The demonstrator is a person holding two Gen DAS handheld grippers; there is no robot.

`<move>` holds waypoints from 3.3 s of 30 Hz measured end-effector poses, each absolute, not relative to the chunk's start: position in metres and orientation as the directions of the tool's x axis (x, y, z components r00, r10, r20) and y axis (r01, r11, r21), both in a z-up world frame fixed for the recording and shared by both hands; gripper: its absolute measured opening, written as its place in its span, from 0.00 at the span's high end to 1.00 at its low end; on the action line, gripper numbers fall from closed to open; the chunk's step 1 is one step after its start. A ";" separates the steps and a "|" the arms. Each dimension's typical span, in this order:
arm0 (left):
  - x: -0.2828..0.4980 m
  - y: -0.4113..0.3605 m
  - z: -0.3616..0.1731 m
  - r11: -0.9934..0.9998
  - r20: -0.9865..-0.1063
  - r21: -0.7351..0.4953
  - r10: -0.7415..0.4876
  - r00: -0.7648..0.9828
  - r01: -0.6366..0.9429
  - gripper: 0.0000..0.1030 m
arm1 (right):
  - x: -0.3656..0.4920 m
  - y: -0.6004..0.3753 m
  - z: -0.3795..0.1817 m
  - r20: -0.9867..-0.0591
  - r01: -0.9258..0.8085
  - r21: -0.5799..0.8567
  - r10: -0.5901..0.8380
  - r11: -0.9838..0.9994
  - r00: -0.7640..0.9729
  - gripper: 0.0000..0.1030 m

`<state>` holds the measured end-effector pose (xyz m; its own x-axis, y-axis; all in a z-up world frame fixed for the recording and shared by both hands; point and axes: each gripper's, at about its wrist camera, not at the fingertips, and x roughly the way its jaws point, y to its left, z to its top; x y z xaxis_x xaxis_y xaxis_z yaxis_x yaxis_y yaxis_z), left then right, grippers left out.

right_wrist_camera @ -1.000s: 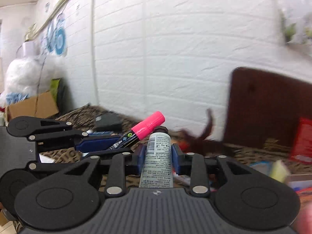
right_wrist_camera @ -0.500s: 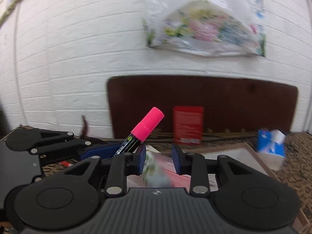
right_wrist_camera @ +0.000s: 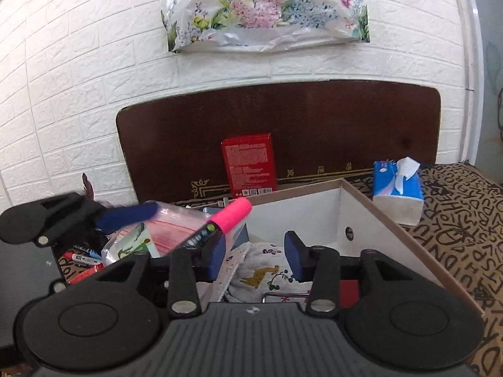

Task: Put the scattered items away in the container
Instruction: 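Move both tools back to the remaining items on the bedspread, then grasp the blue tape roll with the left tool while the right tool grasps the blue medicine box, then carry the tape roll and medicine box into the container and release them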

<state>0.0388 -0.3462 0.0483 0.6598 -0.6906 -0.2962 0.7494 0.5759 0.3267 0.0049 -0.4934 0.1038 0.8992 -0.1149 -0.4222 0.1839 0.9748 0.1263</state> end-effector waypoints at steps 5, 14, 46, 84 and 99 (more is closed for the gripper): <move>0.031 -0.322 0.062 0.590 -0.238 0.329 -0.704 0.669 0.737 0.15 | -0.008 -0.482 0.118 -0.389 0.188 0.111 -0.131 0.976 0.912 0.41; 0.021 -0.245 0.070 0.648 -0.186 0.314 -0.675 0.714 0.694 0.15 | -0.012 -0.412 0.141 -0.337 0.089 0.041 -0.070 0.995 0.939 0.33; 0.104 -0.193 -0.040 0.792 -0.454 0.328 -0.346 0.821 0.515 0.15 | 0.051 -0.290 0.012 -0.556 -0.058 -0.008 0.044 0.998 0.830 0.09; 0.072 -0.210 0.048 0.789 -0.306 0.235 -0.494 0.813 0.568 0.43 | 0.027 -0.321 0.104 -0.400 -0.146 0.040 0.150 0.988 0.904 0.42; 0.073 -0.377 0.088 0.733 -0.299 0.226 -0.574 0.762 0.641 0.43 | -0.009 -0.470 0.131 -0.362 0.168 0.040 -0.142 0.985 0.921 0.42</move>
